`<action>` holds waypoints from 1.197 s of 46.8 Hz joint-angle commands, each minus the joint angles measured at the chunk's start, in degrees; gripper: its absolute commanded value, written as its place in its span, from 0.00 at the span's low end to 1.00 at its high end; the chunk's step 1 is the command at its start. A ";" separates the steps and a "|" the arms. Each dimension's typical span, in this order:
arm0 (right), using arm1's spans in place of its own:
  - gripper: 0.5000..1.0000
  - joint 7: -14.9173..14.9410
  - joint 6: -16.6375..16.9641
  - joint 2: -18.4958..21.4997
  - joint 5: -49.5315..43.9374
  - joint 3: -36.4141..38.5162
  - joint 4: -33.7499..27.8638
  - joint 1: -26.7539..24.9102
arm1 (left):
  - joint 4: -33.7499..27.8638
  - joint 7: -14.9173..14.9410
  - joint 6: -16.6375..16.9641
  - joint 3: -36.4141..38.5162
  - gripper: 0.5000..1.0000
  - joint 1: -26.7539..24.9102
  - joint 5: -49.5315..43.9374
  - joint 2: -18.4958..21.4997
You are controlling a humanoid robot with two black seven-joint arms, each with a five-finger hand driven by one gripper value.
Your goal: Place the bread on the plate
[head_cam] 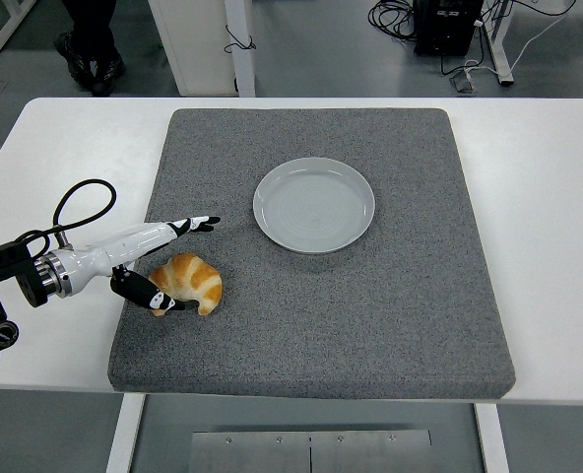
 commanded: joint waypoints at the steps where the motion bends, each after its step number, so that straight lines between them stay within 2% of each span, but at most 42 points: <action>1: 1.00 0.02 0.00 0.00 0.00 0.03 0.00 0.00 | 0.02 -0.02 0.09 -0.04 0.94 0.21 -0.09 -0.10; 10: 1.00 0.02 0.00 0.00 0.00 0.03 0.09 0.00 | 0.46 -0.20 0.53 -0.04 0.92 0.21 -0.09 -0.62; 15: 1.00 0.02 0.00 0.00 0.00 0.02 0.00 0.00 | 0.72 -0.20 0.62 -0.13 0.77 0.21 -0.09 -0.71; 18: 1.00 0.02 0.00 0.00 0.00 0.03 0.00 0.00 | 0.81 -0.20 0.62 -0.13 0.72 0.12 -0.09 -0.71; 21: 1.00 0.02 0.00 0.00 0.00 -0.06 0.00 0.00 | 0.90 -0.29 0.62 -0.04 0.55 0.12 -0.09 -0.71; 25: 1.00 0.02 0.00 0.00 0.00 0.03 0.00 0.00 | 1.07 -0.46 0.62 -0.04 0.40 0.12 0.00 -0.62; 31: 1.00 0.02 0.00 0.00 0.00 0.03 0.00 0.00 | 1.16 -0.90 0.62 -0.04 0.02 0.12 0.00 -0.62; 32: 1.00 0.02 0.00 0.00 0.00 0.03 0.00 0.00 | 1.16 -0.90 0.62 -0.04 0.00 0.12 0.00 -0.62; 41: 1.00 0.02 0.00 0.00 0.00 0.03 0.00 0.00 | 1.16 -1.17 0.45 -0.04 0.00 -0.32 -0.18 -0.54; 47: 1.00 -0.07 0.00 0.00 0.00 0.03 0.00 0.00 | 1.16 -3.36 0.36 -0.30 0.00 -0.85 -0.35 0.08; 50: 1.00 0.02 0.00 0.00 0.00 0.02 0.00 0.00 | 1.16 -3.54 0.36 -0.92 0.00 -1.11 -0.70 0.34; 56: 1.00 0.02 0.00 0.00 0.00 0.03 0.00 0.00 | 1.16 -3.63 -0.34 -0.74 0.00 -4.80 -1.14 2.62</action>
